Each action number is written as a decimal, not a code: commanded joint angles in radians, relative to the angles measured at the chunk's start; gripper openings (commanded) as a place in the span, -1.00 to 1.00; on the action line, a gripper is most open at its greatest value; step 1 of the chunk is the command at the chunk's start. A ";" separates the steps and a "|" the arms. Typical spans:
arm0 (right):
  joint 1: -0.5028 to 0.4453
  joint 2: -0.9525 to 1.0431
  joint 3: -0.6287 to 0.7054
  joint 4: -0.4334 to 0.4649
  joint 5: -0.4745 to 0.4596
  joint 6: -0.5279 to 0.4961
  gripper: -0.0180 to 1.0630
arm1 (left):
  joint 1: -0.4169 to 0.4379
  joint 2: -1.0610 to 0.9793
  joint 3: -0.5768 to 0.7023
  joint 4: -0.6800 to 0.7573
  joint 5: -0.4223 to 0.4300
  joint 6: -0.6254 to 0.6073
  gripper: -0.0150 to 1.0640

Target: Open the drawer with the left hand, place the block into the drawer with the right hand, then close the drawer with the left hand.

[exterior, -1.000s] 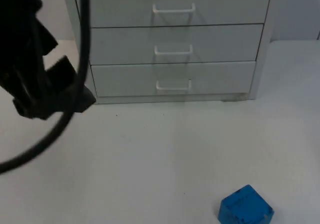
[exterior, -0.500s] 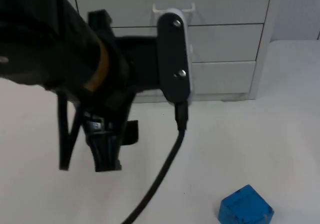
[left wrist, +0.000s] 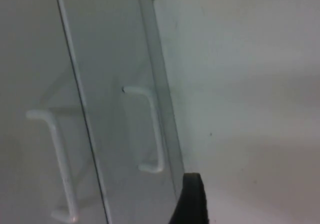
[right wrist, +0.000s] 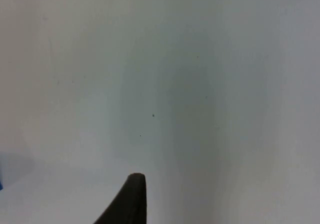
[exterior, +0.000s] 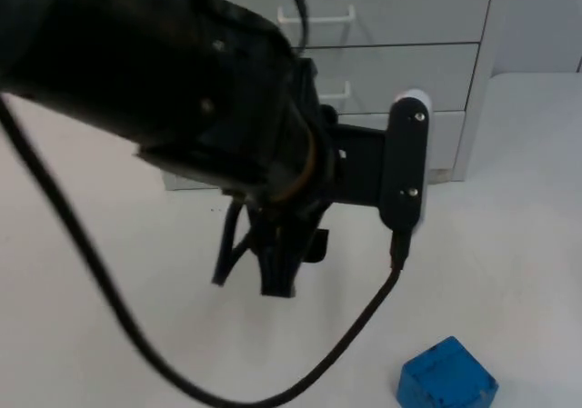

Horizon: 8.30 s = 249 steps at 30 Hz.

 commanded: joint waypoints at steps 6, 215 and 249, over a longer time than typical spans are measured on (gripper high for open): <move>-0.003 0.000 -0.005 -0.005 -0.004 0.001 0.98 | 0.057 0.123 -0.108 0.124 -0.035 -0.100 0.25; -0.003 0.000 -0.005 0.060 -0.021 0.001 0.98 | 0.759 -0.668 0.235 -1.162 0.374 0.066 0.98; 0.473 0.019 -0.008 0.009 -0.001 0.253 0.98 | 0.759 -0.987 0.360 -1.223 0.451 0.074 0.98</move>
